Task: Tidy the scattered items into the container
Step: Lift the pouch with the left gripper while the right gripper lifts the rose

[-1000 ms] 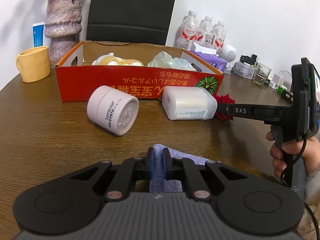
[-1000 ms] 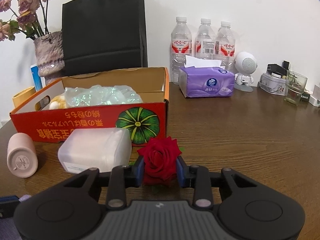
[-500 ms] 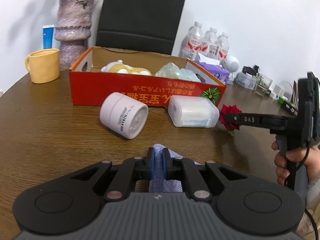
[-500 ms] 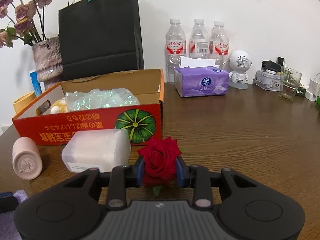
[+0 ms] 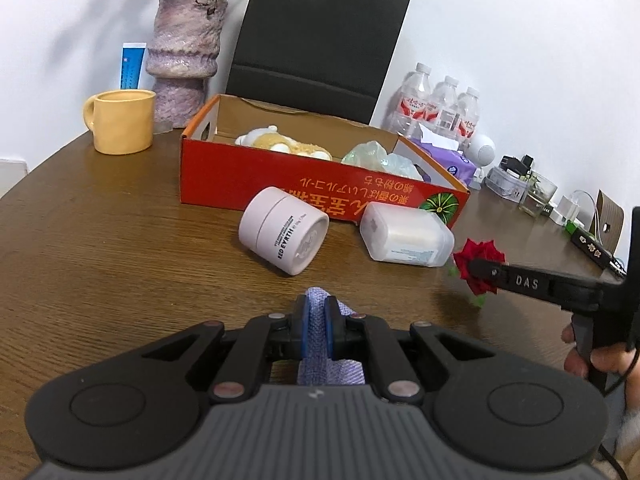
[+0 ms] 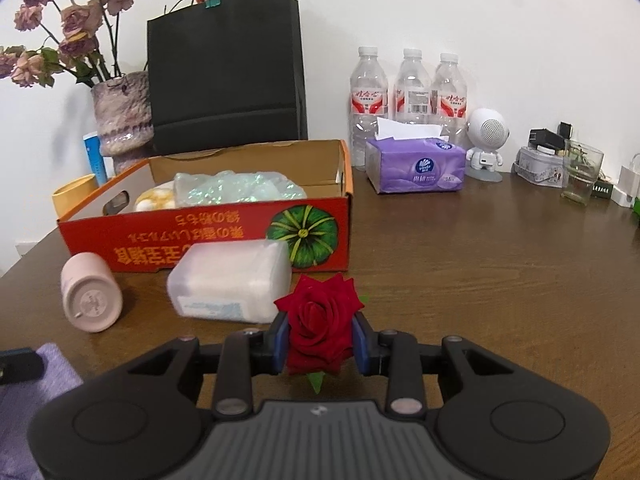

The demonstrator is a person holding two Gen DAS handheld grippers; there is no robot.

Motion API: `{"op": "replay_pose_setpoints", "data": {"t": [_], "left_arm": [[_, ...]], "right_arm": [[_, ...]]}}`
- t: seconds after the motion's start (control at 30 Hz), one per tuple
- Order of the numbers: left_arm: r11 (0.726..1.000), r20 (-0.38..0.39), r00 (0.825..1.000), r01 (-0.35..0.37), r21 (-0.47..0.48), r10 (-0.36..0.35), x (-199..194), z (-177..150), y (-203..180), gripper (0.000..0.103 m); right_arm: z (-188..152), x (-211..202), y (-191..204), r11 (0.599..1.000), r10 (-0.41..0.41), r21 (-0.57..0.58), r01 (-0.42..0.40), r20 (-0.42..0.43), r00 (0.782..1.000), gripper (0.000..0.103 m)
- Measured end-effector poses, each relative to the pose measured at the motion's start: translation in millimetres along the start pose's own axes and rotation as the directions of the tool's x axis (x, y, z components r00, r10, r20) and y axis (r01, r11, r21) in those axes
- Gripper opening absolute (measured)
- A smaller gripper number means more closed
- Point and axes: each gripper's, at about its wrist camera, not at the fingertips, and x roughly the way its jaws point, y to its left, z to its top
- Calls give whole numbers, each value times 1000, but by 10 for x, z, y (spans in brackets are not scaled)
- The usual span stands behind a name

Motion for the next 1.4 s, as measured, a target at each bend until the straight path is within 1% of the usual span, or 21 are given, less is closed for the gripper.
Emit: {"op": "replay_pose_setpoints", "data": {"t": [0.1,0.33,0.43,0.63,0.83,1.1,1.27,1.4], "left_arm": [[1000,12,1000,-11,-6,11,-73,-37,1,9],[999,43,998,-40,-20,41,-271,-136,14,9],[998,55,997,-54,-10,55,-388,-167,26,8],[999,81,996,-43,-9,44,-626,-155,18,7],[1000,113,993,-22,5,22,-875,-138,-48,5],[999,165,986,-22,37,16,-1184,-134,-152,5],[998,198,980,-30,48,20,-1416,-124,-187,5],[998,226,974,-30,53,17,-1605,-130,-205,5]], "right_arm": [[-38,-74,46,1000,8,-8,-8,1,1000,31],[-122,-330,207,998,4,-66,-2,29,1000,31],[-168,-451,245,998,32,-59,-32,5,999,31],[-262,-752,306,996,86,-35,-86,6,996,31],[-278,-1009,323,994,109,-25,-108,27,994,31],[-264,-1357,406,990,132,-58,-129,66,989,31],[-258,-1604,452,991,120,-73,-114,93,988,31],[-268,-1798,469,990,126,-78,-117,124,984,31]]}}
